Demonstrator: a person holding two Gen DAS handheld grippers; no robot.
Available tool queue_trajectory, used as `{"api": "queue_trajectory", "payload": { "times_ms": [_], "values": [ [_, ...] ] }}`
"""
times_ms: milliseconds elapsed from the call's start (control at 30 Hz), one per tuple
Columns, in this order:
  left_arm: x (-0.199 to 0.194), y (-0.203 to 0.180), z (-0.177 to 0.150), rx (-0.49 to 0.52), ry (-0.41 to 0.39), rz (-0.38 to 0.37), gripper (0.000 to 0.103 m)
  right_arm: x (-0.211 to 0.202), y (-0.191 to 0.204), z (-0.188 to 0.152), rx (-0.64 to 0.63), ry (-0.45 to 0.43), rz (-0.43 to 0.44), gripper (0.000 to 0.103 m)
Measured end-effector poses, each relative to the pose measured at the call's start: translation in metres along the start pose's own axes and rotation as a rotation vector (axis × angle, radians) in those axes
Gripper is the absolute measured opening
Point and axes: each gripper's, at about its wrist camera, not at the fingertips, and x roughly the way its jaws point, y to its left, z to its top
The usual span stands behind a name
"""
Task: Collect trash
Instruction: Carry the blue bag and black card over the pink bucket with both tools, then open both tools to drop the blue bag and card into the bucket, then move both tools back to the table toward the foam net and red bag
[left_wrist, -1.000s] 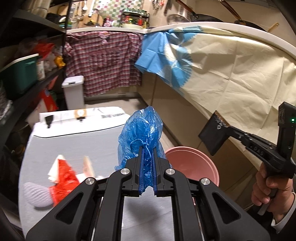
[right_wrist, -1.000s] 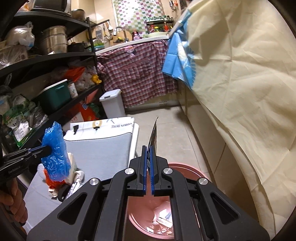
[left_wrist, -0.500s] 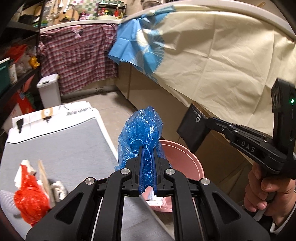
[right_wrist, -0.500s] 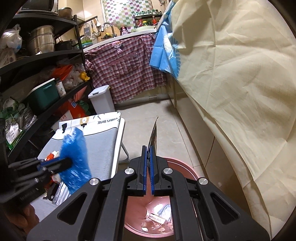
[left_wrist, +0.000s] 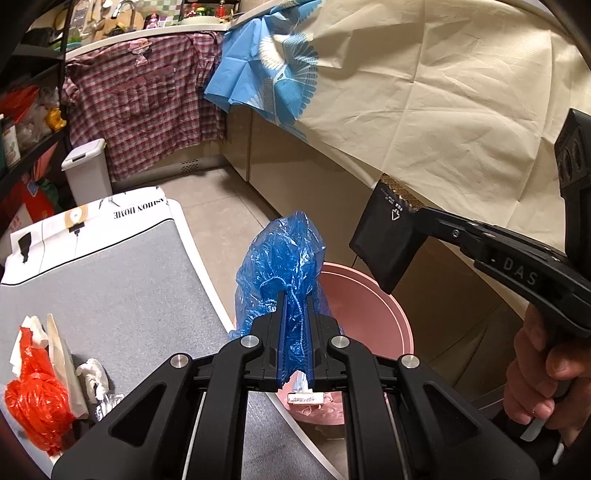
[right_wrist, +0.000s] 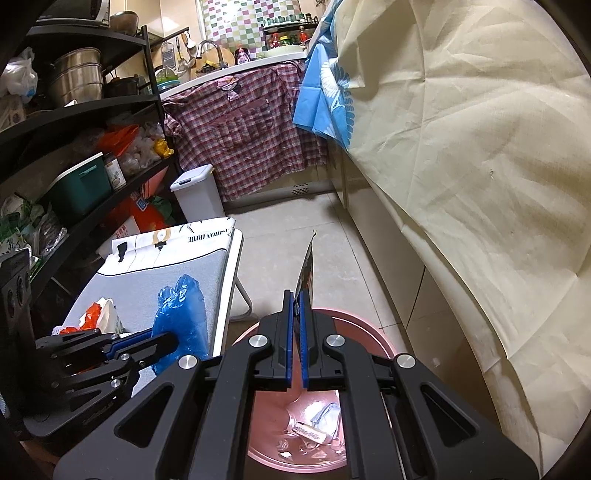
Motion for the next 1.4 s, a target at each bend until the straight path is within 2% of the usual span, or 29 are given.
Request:
{"api": "queue_trajectory", "payload": {
  "times_ms": [467, 500, 567, 600, 633, 700, 1067, 1400],
  "values": [
    [0.012, -0.016, 0.003, 0.021, 0.012, -0.018, 0.008, 0.004, -0.008, -0.003, 0.011, 0.02, -0.012, 0.004],
    [0.012, -0.017, 0.003, 0.023, 0.014, -0.02, 0.008, 0.005, -0.008, -0.002, 0.013, 0.023, -0.014, 0.007],
    [0.014, -0.017, 0.005, 0.025, 0.017, -0.018, 0.016, 0.008, -0.01, -0.002, 0.02, 0.039, -0.03, 0.008],
    [0.013, -0.017, 0.004, 0.023, 0.016, -0.019, 0.028, 0.01, -0.012, -0.002, 0.023, 0.044, -0.033, 0.016],
    [0.012, -0.016, 0.005, 0.018, 0.009, -0.017, 0.037, 0.01, -0.014, -0.002, 0.033, 0.044, -0.044, 0.034],
    [0.01, -0.015, 0.006, 0.006, 0.001, -0.016, 0.038, 0.007, -0.016, -0.003, 0.044, 0.027, -0.06, 0.049],
    [-0.028, 0.007, 0.007, -0.028, -0.069, 0.007, 0.038, -0.011, -0.008, -0.001, 0.052, -0.042, -0.054, 0.049],
    [-0.088, 0.056, 0.0, -0.075, -0.15, 0.078, 0.038, -0.037, 0.039, 0.0, 0.015, -0.135, 0.016, 0.047]
  ]
}}
